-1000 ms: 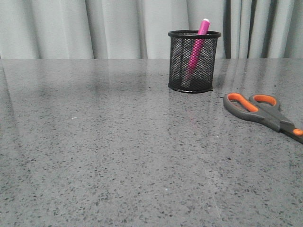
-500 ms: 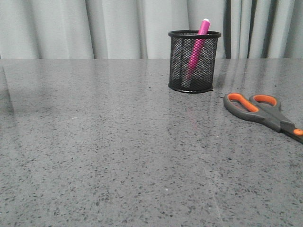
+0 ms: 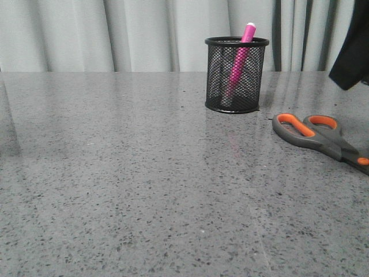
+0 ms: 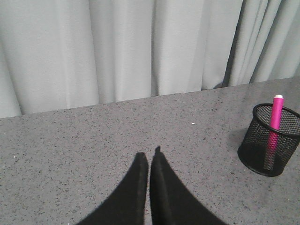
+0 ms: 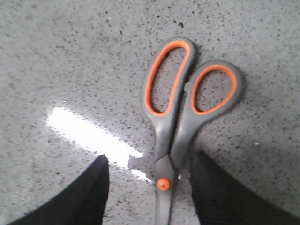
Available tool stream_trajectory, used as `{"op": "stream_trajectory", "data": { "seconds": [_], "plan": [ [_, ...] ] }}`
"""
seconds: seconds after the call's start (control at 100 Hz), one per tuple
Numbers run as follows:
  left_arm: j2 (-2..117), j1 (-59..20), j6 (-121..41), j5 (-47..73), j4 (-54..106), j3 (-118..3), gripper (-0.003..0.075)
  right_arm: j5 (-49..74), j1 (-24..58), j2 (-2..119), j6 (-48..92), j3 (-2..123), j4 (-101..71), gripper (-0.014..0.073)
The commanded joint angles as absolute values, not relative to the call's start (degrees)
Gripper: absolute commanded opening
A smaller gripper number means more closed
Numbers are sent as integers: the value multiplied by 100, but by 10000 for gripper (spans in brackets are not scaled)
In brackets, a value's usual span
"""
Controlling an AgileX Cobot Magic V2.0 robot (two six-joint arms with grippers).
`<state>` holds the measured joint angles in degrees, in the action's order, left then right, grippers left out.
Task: Put pen and scissors into bin
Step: 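Move the right gripper down over the scissors' handle rings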
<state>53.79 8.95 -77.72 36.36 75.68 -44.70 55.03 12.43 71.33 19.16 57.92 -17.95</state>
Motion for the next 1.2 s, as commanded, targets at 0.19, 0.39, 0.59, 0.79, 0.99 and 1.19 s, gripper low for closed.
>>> {"op": "stream_trajectory", "data": {
  "seconds": [0.19, 0.39, 0.59, 0.79, 0.99, 1.19],
  "plan": [
    [5295, 856, -7789, 3669, 7906, -4608, -19, 5412, 1695, 7511, 1032, 6071, -580, 327],
    [5295, 856, -7789, 3669, 7906, -4608, -19, 5358, 1695, 7764, 1025, 6071, -639, 339],
    [5295, 856, -7789, 3669, 7906, -4608, -19, 5275, 1695, 7826, 1025, 6071, -883, 481],
    [5295, 856, -7789, 3646, 7906, -4608, -19, 5275, 1695, 7826, 1015, 6071, -949, 476],
    [5295, 856, -7799, 3646, 7906, -4608, -19, 5247, 1819, 7826, 881, 6061, -937, 475],
    [5295, 856, -7801, 3646, 7906, -4608, -20, 5146, 1901, 7991, 612, 6061, -700, 476]
  ]
}}
